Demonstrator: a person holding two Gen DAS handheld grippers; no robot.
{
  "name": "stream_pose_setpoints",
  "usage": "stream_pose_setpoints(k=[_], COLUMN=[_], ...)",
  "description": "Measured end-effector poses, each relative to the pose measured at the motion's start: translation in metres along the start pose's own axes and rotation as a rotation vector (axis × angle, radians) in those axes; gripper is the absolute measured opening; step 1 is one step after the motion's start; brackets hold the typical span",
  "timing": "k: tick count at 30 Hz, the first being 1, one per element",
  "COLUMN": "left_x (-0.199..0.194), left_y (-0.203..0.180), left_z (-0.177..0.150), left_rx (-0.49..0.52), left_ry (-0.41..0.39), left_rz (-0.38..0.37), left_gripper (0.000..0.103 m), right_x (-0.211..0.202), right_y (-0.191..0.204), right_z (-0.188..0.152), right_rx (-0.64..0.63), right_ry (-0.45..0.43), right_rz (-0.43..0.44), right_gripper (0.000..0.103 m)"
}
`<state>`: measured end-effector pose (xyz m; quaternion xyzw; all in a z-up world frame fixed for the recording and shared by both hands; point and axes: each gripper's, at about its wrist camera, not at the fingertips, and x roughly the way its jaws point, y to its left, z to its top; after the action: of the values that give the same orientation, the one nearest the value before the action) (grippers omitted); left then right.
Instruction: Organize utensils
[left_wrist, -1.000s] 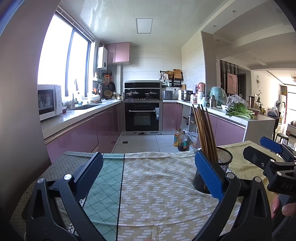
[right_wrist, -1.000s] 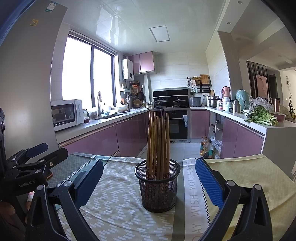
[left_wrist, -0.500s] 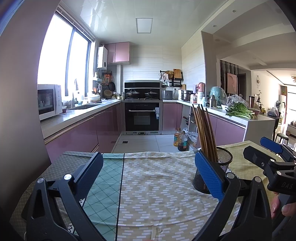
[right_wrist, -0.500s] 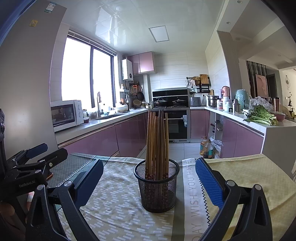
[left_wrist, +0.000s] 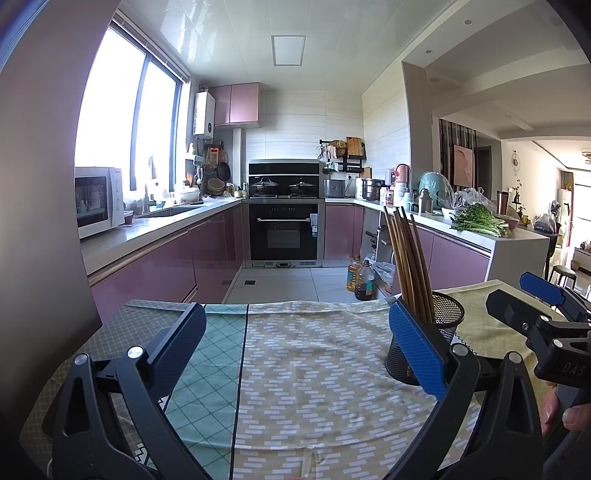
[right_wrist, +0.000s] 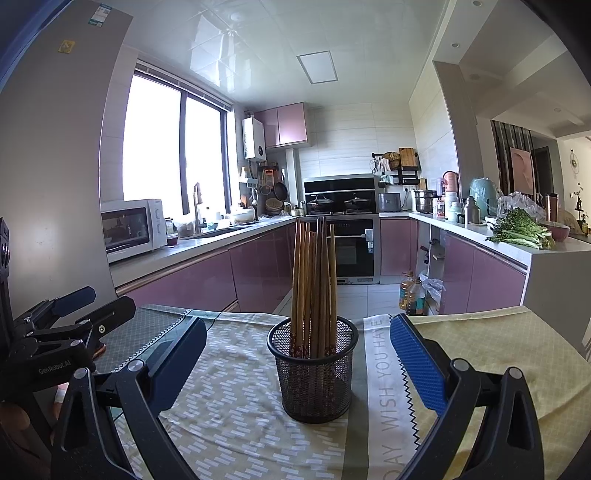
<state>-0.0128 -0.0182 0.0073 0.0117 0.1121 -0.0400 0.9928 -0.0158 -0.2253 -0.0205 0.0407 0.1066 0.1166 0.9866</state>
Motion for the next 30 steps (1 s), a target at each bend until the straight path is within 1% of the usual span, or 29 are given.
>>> stream_pose_setpoints(k=[30], left_x=[-0.0002], left_y=[-0.0006], left_z=[-0.0033], left_rx=[-0.004], left_ry=[0.001], left_rz=[0.006], left_gripper=[0.097], right_x=[0.0034], right_y=[0.0013], right_z=[-0.0018], right_rx=[0.008], right_ry=[0.006], right_rz=[0.001], right_gripper=[0.096])
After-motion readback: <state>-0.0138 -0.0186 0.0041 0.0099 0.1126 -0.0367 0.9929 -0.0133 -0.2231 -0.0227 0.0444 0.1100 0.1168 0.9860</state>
